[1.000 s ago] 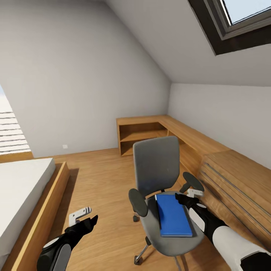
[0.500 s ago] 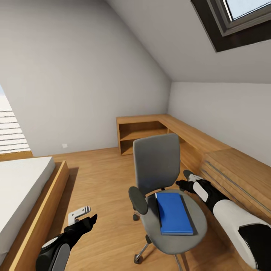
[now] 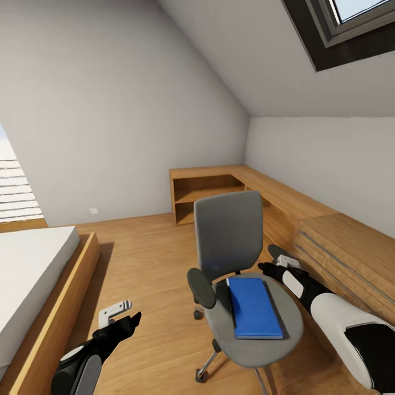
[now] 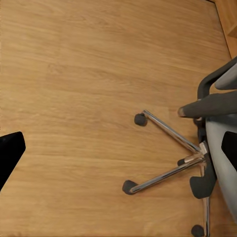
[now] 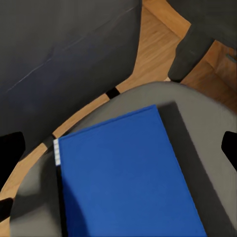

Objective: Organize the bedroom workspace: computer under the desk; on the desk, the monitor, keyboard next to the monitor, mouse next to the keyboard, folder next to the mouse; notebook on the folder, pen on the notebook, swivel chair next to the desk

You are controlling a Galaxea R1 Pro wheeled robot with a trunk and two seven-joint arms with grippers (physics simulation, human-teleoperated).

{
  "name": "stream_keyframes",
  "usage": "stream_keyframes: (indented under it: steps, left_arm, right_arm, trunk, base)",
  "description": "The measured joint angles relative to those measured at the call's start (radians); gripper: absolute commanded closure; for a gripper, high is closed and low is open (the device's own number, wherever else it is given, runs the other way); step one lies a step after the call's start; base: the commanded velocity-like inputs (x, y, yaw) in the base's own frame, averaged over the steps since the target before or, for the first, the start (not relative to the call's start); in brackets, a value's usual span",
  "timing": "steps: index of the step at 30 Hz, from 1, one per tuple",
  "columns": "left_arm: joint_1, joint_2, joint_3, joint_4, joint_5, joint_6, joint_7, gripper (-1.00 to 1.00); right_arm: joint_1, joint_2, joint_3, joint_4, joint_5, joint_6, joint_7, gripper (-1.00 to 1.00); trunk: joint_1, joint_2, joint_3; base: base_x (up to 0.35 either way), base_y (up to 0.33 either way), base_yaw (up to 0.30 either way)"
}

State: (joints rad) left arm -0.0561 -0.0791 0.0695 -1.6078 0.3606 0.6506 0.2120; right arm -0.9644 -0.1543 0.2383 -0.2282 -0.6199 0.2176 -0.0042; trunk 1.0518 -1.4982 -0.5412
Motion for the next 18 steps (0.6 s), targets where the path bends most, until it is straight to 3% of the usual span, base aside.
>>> stream_keyframes:
  steps: [6, 10, 11, 18]
  left_arm:
    - [0.000, 0.000, 0.001, 0.000, 0.000, 0.002, 0.000, -1.00]
    - [0.000, 0.000, 0.022, 0.000, 0.001, 0.003, 0.000, -1.00]
    - [0.000, -0.001, 0.056, -0.003, 0.000, 0.007, 0.001, -1.00]
    - [0.000, -0.002, 0.064, -0.006, 0.001, 0.006, 0.002, -1.00]
  right_arm:
    - [0.000, -0.001, -0.012, -0.004, -0.011, -0.004, -0.004, -1.00]
    - [0.000, -0.001, -0.015, -0.004, -0.014, -0.004, -0.004, -1.00]
    - [0.000, 0.001, -0.014, -0.004, -0.015, -0.004, -0.004, -1.00]
    - [0.000, 0.000, -0.015, -0.003, -0.015, -0.005, -0.003, -1.00]
  trunk:
    - [0.023, -0.042, -0.019]
    - [0.038, -0.070, -0.031]
    - [0.042, -0.077, -0.034]
    - [0.069, -0.126, -0.056]
  base:
    - [0.000, 0.000, 0.000]
    - [0.000, 0.000, 0.000]
    - [0.000, 0.000, 0.000]
    - [0.000, 0.000, 0.000]
